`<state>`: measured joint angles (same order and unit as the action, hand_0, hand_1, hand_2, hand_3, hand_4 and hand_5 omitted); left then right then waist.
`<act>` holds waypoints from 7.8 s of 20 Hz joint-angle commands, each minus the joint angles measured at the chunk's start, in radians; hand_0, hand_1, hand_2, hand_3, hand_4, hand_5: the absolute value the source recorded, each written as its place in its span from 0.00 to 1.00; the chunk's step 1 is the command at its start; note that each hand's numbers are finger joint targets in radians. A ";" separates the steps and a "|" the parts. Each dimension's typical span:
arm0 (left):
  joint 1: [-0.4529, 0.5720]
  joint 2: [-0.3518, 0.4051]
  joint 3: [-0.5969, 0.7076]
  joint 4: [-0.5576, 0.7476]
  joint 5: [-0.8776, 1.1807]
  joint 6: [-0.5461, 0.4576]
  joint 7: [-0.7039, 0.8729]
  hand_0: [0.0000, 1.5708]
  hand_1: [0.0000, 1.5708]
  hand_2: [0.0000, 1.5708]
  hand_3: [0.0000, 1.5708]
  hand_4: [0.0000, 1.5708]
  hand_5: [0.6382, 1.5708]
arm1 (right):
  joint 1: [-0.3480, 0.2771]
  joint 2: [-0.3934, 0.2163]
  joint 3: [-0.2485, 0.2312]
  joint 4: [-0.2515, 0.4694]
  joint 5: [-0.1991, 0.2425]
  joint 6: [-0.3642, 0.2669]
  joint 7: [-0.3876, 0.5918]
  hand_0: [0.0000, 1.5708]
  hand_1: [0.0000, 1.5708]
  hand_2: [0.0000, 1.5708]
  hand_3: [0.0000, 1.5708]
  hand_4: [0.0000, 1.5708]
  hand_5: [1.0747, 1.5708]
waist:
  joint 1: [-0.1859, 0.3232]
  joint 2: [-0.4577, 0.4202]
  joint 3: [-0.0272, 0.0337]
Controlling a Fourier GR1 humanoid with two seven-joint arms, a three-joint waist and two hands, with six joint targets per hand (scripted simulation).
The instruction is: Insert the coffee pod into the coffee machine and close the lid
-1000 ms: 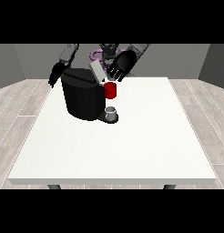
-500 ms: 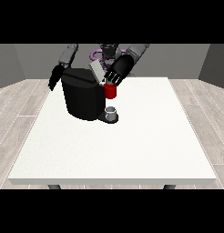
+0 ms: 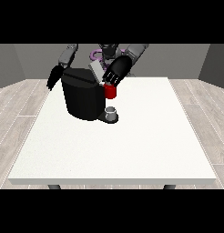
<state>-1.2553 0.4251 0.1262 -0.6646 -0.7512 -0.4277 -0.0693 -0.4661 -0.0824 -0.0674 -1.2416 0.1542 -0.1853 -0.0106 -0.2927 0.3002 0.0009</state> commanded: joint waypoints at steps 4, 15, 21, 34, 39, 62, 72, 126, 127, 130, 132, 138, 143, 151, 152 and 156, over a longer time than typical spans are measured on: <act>-0.018 -0.029 -0.002 0.003 -0.001 0.003 0.013 0.77 0.77 0.79 0.76 0.23 1.00 | -0.022 -0.016 -0.029 0.029 -0.019 0.008 0.004 0.00 0.00 0.00 0.00 0.00 1.00 | 0.014 -0.014 -0.0004; 0.021 0.019 -0.036 0.023 -0.073 0.096 -0.058 0.77 0.77 0.78 0.72 0.00 1.00 | 0.014 0.010 0.036 -0.042 0.028 -0.007 0.047 0.00 0.00 0.00 0.00 0.09 1.00 | -0.023 -0.012 -0.0008; -0.039 0.091 -0.045 0.022 -0.108 0.104 -0.115 0.74 0.74 0.75 0.67 0.00 1.00 | -0.021 0.021 0.020 -0.030 0.022 -0.030 -0.001 0.00 0.00 0.00 0.00 0.00 1.00 | -0.026 0.080 -0.0005; -0.040 0.016 -0.007 0.027 -0.091 0.207 -0.116 0.79 0.79 0.77 0.61 0.00 1.00 | -0.023 0.023 0.037 -0.034 0.042 -0.031 0.010 0.00 0.00 0.00 0.00 0.09 1.00 | -0.040 0.092 -0.0005; -0.027 0.051 -0.007 0.031 -0.100 0.211 -0.172 0.81 0.81 0.79 0.62 0.00 1.00 | -0.046 -0.005 0.014 -0.053 0.011 0.005 0.038 0.00 0.00 0.00 0.00 0.05 1.00 | -0.047 0.088 -0.0007; 0.027 0.072 -0.053 0.042 -0.189 0.253 -0.216 0.00 0.00 0.21 0.14 0.00 1.00 | 0.011 0.020 0.027 -0.028 0.057 -0.049 0.056 0.00 0.00 0.00 0.00 0.09 1.00 | 0.017 0.026 -0.0008; 0.156 -0.049 -0.052 -0.002 -0.125 0.156 -0.189 0.00 0.00 0.11 0.00 0.00 1.00 | 0.121 -0.028 -0.052 0.084 -0.010 0.003 -0.022 0.00 0.00 0.00 0.00 0.00 1.00 | 0.157 -0.180 -0.0004; 0.995 -0.386 -0.009 -0.704 0.646 0.156 -0.018 0.00 0.00 0.00 0.00 0.24 1.00 | -0.156 -0.133 -0.108 0.227 -0.201 0.241 0.075 0.00 0.00 0.00 0.00 0.00 1.00 | 0.489 -0.308 -0.0006; 0.988 -0.367 0.002 -0.702 0.649 0.156 -0.050 0.00 0.00 0.00 0.00 0.24 1.00 | -0.148 -0.069 -0.081 0.225 -0.182 0.186 0.047 0.00 0.00 0.00 0.00 0.00 1.00 | 0.471 -0.289 -0.0007; 0.945 -0.330 0.038 -0.732 0.671 0.169 0.018 0.00 0.00 0.00 0.00 0.24 1.00 | -0.158 -0.064 -0.064 0.232 -0.183 0.212 0.045 0.00 0.00 0.00 0.00 0.00 1.00 | 0.450 -0.282 -0.0007; 1.034 -0.364 0.000 -0.750 0.657 0.177 -0.010 0.00 0.00 0.00 0.00 0.21 1.00 | -0.193 -0.084 -0.069 0.240 -0.183 0.220 0.047 0.00 0.00 0.00 0.00 0.05 1.00 | 0.461 -0.281 -0.0008; 1.017 -0.294 0.041 -0.757 0.686 0.149 -0.008 0.00 0.00 0.00 0.00 0.22 1.00 | -0.264 -0.073 -0.047 0.251 -0.163 0.200 0.090 0.00 0.00 0.00 0.00 0.10 1.00 | 0.448 -0.259 -0.0009; 0.996 -0.309 0.036 -0.707 0.641 0.204 -0.047 0.00 0.00 0.00 0.00 0.22 1.00 | -0.337 -0.057 0.006 0.220 -0.113 0.184 0.095 0.00 0.00 0.00 0.00 0.07 1.00 | 0.442 -0.222 -0.0013; 1.029 -0.347 -0.017 -0.737 0.646 0.186 -0.037 0.00 0.00 0.00 0.00 0.23 1.00 | -0.409 -0.084 0.004 0.236 -0.113 0.220 0.137 0.00 0.00 0.00 0.00 0.00 1.00 | 0.503 -0.230 -0.0011; 1.010 -0.349 -0.028 -0.745 0.614 0.213 -0.053 0.00 0.00 0.00 0.00 0.21 1.00 | -0.420 -0.054 0.019 0.244 -0.082 0.168 0.114 0.00 0.00 0.00 0.00 0.00 1.00 | 0.532 -0.192 -0.0010; 0.978 -0.341 -0.039 -0.731 0.611 0.196 -0.063 0.00 0.00 0.00 0.00 0.21 1.00 | -0.463 -0.060 0.066 0.197 -0.017 0.129 0.135 0.00 0.00 0.00 0.00 0.07 1.00 | 0.558 -0.174 -0.0017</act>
<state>-0.2611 0.0795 0.0978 -1.4034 -0.1270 -0.2301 -0.1080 -0.8427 -0.1803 -0.0765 -1.0226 0.0716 -0.0479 0.2070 0.2036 0.1013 0.0127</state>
